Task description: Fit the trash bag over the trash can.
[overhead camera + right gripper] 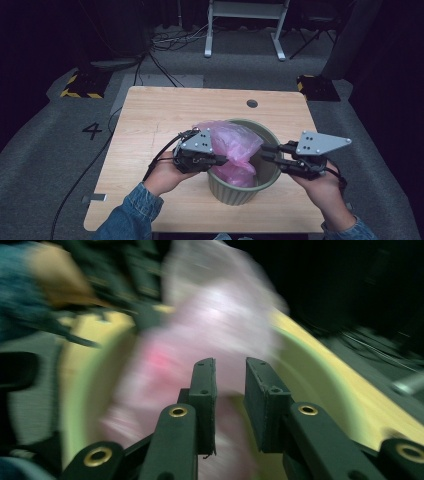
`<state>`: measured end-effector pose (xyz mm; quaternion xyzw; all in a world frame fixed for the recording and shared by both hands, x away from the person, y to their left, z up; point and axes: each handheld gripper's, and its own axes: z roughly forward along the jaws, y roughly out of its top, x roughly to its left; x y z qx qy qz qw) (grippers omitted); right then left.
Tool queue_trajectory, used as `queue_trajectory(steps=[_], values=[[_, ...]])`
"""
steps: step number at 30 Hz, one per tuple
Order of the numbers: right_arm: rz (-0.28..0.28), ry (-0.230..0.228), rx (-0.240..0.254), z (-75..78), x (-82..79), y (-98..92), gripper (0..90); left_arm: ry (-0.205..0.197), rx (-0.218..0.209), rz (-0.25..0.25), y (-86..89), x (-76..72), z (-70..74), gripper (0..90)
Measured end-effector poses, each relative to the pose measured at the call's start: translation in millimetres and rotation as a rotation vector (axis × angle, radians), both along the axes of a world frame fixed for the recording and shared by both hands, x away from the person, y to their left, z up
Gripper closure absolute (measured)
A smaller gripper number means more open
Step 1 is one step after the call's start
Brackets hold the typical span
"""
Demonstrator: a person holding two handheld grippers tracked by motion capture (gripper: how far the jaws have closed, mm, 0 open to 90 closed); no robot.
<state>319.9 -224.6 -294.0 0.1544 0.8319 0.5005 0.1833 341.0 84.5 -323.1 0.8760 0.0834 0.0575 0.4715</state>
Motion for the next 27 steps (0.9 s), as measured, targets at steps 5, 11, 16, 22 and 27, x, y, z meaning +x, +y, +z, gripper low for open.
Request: queue_trajectory(steps=[5,11,16,22,27], values=[[-0.115,0.04,-0.029,0.8,26.6,-19.5,69.7,0.008,-0.033,-0.026,1.6,-0.2,-0.1,89.9],[-0.05,0.059,-0.041,-11.8,34.4,-4.3,64.4,0.016,-0.025,-0.008,-2.2,9.7,-1.7,89.8],[0.033,0.039,-0.029,-11.1,25.2,17.4,69.3,0.048,-0.044,-0.026,-3.0,6.3,2.5,61.1],[0.057,0.018,-0.04,-6.5,19.8,31.1,71.0,-0.004,-0.071,0.002,-3.2,-8.6,24.3,48.2],[0.057,-0.003,-0.046,-4.2,15.9,36.5,70.9,-0.025,-0.078,0.044,-6.1,-17.0,39.8,44.7]])
